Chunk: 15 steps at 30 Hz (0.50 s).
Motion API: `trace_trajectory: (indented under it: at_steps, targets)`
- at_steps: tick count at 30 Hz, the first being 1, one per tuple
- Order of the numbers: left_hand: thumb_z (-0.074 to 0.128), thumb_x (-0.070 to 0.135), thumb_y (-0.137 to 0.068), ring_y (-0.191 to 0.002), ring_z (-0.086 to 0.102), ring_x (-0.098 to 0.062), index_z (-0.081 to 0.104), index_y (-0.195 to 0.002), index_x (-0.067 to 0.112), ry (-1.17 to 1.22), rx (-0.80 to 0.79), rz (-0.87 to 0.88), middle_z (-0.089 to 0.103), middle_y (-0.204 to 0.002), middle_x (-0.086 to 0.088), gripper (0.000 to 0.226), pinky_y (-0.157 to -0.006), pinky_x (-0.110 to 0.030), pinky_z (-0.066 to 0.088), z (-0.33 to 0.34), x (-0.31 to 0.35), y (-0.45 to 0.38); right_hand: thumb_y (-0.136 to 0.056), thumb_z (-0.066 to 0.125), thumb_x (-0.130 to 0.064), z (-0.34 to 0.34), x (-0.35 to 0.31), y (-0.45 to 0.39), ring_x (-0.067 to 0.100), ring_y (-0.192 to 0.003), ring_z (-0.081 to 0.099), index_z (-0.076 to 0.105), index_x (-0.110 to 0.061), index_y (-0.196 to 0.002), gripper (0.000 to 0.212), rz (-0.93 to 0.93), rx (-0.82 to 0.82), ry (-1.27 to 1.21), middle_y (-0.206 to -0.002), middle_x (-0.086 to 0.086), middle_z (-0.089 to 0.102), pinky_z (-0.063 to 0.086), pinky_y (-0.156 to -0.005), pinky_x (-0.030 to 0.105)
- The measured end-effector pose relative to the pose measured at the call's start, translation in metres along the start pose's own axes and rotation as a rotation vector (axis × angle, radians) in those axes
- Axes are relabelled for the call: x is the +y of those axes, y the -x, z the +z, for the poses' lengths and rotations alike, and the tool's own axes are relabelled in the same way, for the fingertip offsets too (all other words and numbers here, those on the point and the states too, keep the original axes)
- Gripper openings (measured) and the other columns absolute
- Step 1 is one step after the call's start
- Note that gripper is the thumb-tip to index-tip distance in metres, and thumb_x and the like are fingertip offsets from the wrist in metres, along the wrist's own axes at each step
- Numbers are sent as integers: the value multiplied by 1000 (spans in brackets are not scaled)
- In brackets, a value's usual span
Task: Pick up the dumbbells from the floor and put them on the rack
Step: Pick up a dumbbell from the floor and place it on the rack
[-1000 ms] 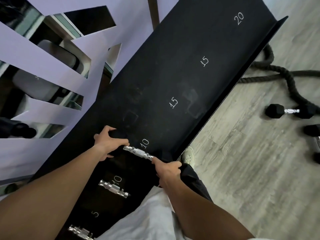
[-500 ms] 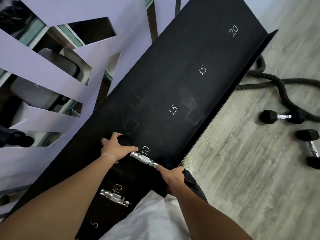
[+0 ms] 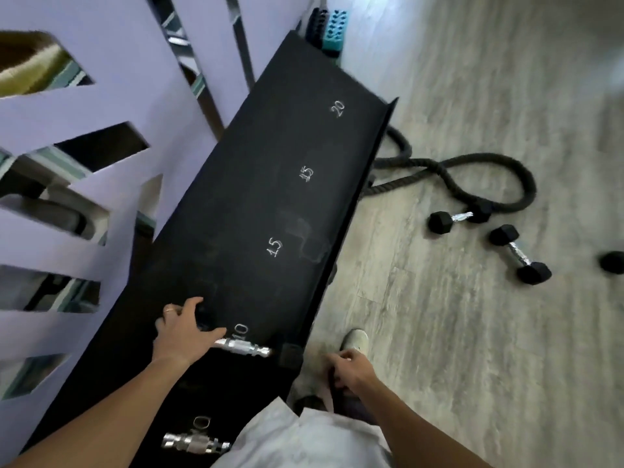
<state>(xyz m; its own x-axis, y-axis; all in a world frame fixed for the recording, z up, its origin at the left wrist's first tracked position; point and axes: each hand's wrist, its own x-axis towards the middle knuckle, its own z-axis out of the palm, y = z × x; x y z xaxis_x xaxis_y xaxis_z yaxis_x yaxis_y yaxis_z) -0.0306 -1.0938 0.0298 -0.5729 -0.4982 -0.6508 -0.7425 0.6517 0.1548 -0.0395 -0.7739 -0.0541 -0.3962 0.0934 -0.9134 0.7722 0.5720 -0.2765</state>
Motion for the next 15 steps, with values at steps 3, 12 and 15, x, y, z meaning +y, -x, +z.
trace_trajectory:
  at_steps: [3,12,15]
  targets:
    - [70,55,-83,-127,41,-32,50,-133,34,-186,16,108,43,-138,-5,58,-99,-47,46,1,44,9,-82,73,-40,-43,25,1,33,-92,72,66,-16,-93,27,50,53,-86,-96,12,74,62,-83,45]
    - [74,41,-83,-85,66,-12,65,-93,36,-221,-311,469,70,-91,6,14,-88,-35,56,67,249,75,-95,64,-32,-209,61,25,18,-67,63,60,-18,-98,16,-11,116,-295,-85,3,65,47,-59,26]
    - [72,38,-88,-81,63,-8,66,-96,32,-279,-391,561,68,-92,6,11,-79,-27,54,110,330,107,-94,65,-32,-275,93,26,17,-63,60,59,-19,-93,14,-33,153,-360,-78,2,62,44,-58,26]
